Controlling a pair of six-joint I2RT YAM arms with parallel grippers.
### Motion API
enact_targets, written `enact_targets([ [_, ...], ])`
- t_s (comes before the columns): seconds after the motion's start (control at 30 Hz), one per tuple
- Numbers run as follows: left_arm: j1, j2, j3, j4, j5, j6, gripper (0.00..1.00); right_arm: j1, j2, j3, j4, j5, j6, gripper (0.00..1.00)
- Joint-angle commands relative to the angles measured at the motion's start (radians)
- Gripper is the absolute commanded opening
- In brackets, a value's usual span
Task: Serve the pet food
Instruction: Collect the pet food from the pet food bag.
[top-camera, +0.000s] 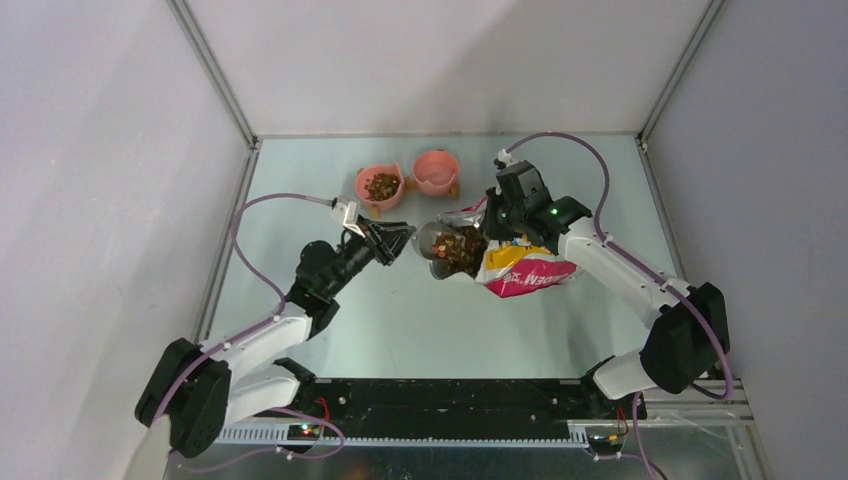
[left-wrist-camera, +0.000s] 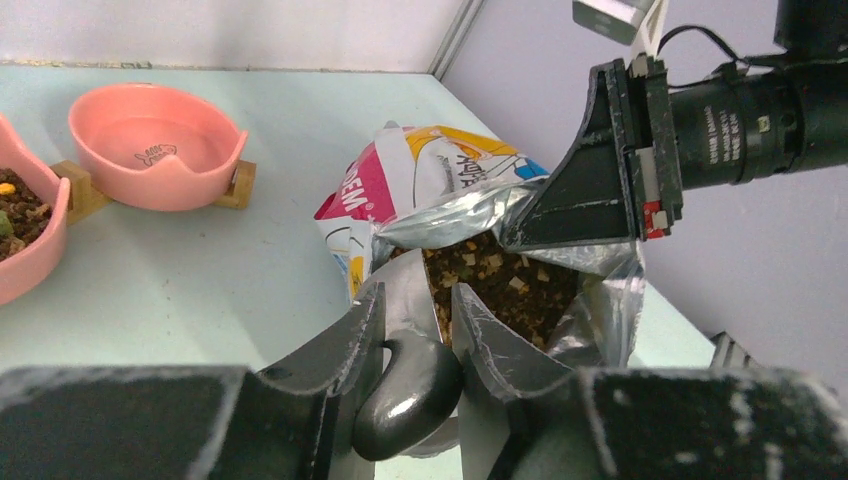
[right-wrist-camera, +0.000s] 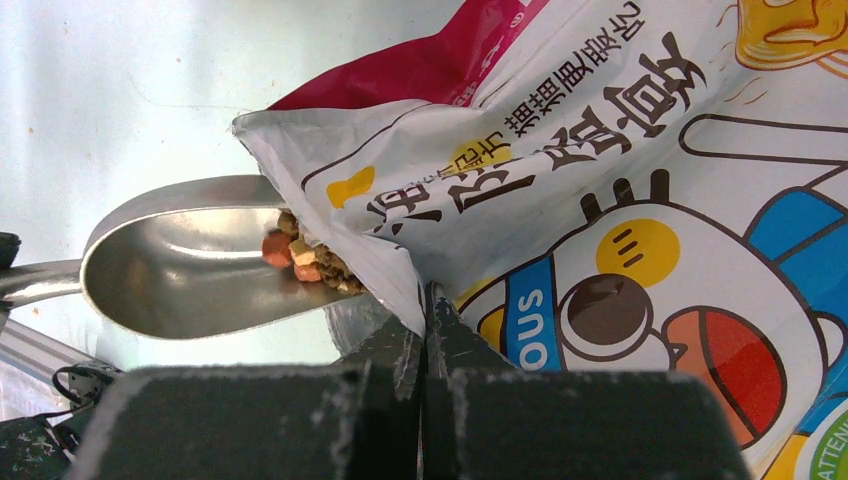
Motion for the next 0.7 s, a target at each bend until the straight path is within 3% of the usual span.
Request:
enact_targets([
  [0.0, -0.004, -0.058, 0.014, 0.054, -0.040, -0.090, 0.00, -0.012, -0.037, 0.068, -0.001, 0.012, 0.017, 0.00],
  [0.1, 0.000, -0.081, -0.004, 0.037, -0.111, -0.141, 0.00, -0.014, -0.030, 0.076, -0.005, 0.005, 0.023, 0.00],
  [0.2, 0.012, -0.086, 0.072, -0.175, -0.135, -0.196, 0.00, -0.019, -0.024, 0.081, -0.006, 0.002, 0.033, 0.00],
  [0.33, 0.056, -0.051, 0.113, -0.293, -0.051, -0.374, 0.00, -0.022, -0.018, 0.084, -0.002, -0.026, 0.051, 0.00],
  [0.67, 0.228, 0.051, 0.057, -0.061, 0.233, -0.652, 0.00, -0.030, -0.013, 0.100, -0.011, -0.037, 0.064, 0.00],
])
